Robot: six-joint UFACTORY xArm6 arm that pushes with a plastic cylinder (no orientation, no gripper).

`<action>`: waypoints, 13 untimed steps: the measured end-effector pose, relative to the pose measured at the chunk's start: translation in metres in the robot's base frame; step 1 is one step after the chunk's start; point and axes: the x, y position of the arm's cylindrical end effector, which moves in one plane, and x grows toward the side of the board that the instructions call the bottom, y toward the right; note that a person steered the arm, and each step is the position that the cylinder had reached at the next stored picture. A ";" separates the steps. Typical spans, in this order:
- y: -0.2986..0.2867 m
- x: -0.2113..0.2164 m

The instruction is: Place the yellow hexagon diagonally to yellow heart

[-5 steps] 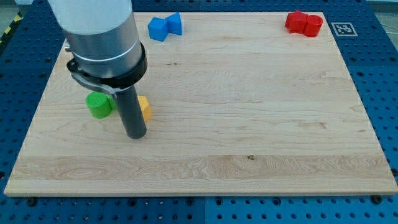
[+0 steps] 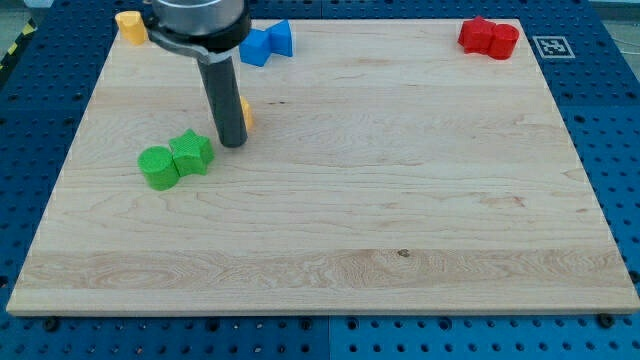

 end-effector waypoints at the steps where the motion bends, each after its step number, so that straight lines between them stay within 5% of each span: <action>1: 0.000 -0.010; 3: 0.000 -0.012; 6: 0.075 0.023; 13: -0.063 -0.138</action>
